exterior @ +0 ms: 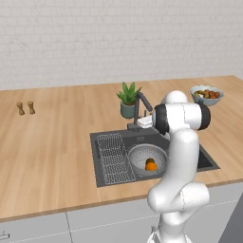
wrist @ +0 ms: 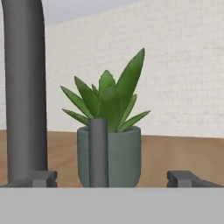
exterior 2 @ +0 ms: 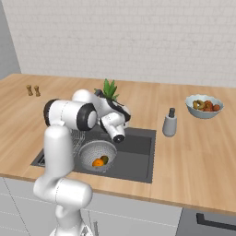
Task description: Put the colander in the sink, put the mango, orange in the colander, and turn on the sink faucet and pour water over the colander.
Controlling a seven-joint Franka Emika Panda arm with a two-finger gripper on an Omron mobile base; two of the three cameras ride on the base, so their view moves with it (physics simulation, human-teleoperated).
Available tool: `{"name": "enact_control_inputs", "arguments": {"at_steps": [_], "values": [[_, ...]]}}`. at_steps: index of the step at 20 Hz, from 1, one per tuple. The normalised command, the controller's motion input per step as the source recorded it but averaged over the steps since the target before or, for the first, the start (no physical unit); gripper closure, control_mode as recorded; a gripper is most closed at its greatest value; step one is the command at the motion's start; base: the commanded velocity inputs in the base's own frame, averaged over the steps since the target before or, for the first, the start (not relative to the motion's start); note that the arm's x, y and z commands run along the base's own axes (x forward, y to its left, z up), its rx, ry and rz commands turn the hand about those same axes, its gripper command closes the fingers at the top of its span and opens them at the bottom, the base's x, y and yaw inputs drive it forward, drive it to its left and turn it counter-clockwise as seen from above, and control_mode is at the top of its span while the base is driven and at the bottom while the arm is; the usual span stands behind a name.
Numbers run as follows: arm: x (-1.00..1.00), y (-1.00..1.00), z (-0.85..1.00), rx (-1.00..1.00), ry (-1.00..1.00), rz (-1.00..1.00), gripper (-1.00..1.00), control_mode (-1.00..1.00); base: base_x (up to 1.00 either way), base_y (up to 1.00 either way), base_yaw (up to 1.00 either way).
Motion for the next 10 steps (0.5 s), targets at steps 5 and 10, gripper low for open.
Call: {"name": "enact_control_inputs", "arguments": {"at_steps": [5,10], "values": [[0.22,0.00,-0.12,0.00,0.00,0.00,-1.00,-1.00,0.00,0.00,0.00],[0.18,0.00,-0.02,0.00,0.00,-0.01,-1.00,-1.00,0.00,0.00,0.00]]}}
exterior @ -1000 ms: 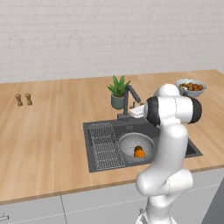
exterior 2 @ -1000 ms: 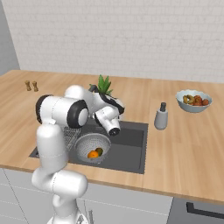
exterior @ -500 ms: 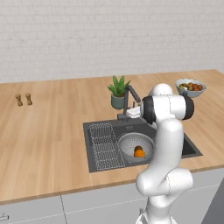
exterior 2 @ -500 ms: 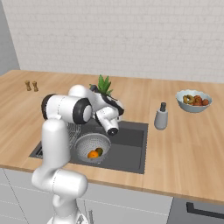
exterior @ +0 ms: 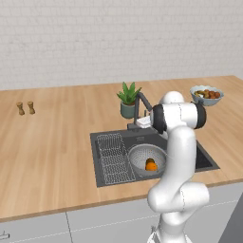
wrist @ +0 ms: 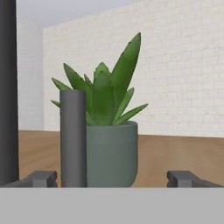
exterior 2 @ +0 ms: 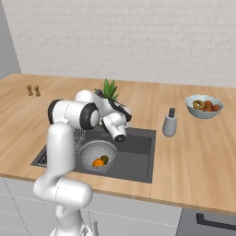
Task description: Put the colander in the sink, put the mango, orange in the colander, and turn on the sink faucet and pour water over the colander.
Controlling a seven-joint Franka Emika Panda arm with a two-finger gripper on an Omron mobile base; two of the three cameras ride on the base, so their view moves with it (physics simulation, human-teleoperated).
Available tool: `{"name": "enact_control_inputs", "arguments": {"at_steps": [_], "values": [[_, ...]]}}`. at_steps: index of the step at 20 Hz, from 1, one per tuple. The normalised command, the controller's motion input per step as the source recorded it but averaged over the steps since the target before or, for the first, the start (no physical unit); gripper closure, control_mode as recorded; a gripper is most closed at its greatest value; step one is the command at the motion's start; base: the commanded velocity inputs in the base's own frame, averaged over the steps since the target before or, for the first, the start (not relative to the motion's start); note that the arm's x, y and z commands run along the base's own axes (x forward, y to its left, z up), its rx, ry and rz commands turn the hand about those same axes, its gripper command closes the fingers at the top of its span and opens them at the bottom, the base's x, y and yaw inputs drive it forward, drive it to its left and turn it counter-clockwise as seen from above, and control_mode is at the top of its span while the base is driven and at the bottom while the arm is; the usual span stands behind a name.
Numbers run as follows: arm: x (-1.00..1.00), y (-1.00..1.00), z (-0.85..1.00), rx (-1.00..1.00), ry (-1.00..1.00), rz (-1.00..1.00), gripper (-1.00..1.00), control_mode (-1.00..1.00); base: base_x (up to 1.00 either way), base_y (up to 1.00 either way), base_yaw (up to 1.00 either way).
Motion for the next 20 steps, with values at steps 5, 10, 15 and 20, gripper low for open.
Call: {"name": "enact_control_inputs", "arguments": {"at_steps": [5,10,15,20], "values": [[0.16,-0.06,0.00,0.03,0.00,-0.08,1.00,-1.00,0.00,0.00,0.00],[0.26,-0.37,0.00,0.08,-0.03,-0.13,1.00,-1.00,0.00,0.00,0.00],[0.32,-0.82,0.03,0.14,-0.01,-0.12,1.00,-1.00,0.00,0.00,0.00],[0.41,-1.00,0.03,0.17,0.00,-0.09,1.00,-1.00,0.00,0.00,0.00]]}}
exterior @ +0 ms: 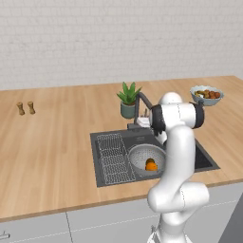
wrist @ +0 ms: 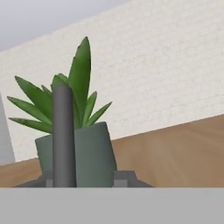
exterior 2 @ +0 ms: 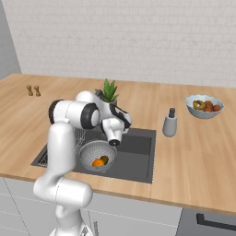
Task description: Put the colander in the sink, put the mango, orange in the colander, and turn on the sink faucet and pour water over the colander.
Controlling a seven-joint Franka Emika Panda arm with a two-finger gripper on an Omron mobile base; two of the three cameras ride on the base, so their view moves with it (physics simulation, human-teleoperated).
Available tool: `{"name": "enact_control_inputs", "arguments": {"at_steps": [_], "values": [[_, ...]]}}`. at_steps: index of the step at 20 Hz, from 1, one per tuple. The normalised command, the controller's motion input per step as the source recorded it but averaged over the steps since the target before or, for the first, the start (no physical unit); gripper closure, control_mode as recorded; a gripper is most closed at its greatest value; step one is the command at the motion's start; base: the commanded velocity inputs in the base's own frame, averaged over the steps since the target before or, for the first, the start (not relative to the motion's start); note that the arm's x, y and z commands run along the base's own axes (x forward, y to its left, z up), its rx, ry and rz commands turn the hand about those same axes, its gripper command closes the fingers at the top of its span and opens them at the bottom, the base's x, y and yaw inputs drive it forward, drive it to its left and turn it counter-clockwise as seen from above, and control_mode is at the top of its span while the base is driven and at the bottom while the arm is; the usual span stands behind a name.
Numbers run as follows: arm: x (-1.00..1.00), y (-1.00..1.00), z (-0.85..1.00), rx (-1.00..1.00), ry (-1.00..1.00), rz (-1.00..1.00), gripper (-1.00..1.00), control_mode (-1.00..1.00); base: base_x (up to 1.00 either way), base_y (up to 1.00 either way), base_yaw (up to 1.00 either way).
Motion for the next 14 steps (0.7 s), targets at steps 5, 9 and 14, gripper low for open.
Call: {"name": "enact_control_inputs", "arguments": {"at_steps": [5,9,14], "values": [[0.42,-1.00,0.02,0.20,0.00,-0.09,1.00,-1.00,0.00,0.00,0.00],[0.31,-0.98,0.08,0.21,0.00,-0.07,1.00,-1.00,0.00,0.00,0.00],[-0.25,-0.54,0.59,0.24,-0.10,0.00,1.00,-1.00,0.00,0.00,0.00]]}}
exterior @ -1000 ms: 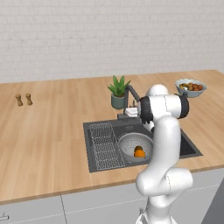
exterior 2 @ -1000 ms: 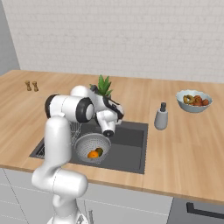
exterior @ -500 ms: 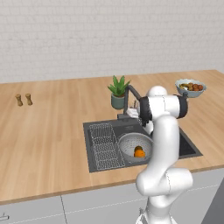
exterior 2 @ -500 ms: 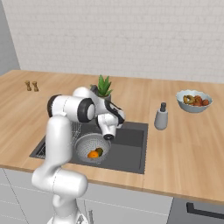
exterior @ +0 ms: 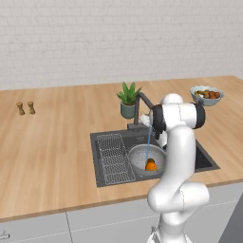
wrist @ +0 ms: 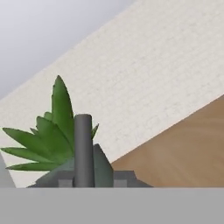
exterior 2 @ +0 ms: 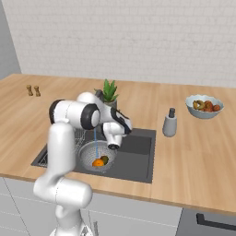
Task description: Put the colander in the sink, put the mango, orange in the colander, and turn on the sink faucet and pour water over the colander.
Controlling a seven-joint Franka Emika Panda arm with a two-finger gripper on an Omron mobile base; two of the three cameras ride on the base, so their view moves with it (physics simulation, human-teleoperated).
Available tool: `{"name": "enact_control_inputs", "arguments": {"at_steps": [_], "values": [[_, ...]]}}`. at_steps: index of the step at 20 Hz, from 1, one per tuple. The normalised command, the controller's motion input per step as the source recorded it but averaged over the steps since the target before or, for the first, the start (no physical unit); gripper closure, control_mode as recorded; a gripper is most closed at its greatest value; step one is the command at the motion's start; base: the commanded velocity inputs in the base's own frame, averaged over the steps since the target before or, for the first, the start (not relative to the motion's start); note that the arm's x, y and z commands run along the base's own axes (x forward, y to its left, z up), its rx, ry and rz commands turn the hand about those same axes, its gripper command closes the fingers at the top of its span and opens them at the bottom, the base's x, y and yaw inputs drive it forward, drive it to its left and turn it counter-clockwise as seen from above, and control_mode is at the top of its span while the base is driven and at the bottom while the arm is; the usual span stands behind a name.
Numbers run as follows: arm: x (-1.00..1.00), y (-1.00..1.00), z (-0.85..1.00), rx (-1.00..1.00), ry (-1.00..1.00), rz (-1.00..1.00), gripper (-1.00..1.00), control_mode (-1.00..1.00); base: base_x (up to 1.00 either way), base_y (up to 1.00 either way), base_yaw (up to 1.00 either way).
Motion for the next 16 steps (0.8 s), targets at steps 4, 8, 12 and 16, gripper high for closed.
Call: {"name": "enact_control_inputs", "arguments": {"at_steps": [4,8,12,16], "values": [[-0.15,-0.71,0.63,0.32,-0.04,0.01,1.00,-1.00,0.00,0.00,0.00],[-0.94,-0.83,1.00,0.39,-0.44,0.13,1.00,-1.00,0.00,0.00,0.00],[-0.95,-0.66,1.00,0.34,-0.53,0.10,1.00,-1.00,0.00,0.00,0.00],[-0.77,-0.51,1.00,0.31,-0.53,0.03,1.00,-1.00,0.00,0.00,0.00]]}}
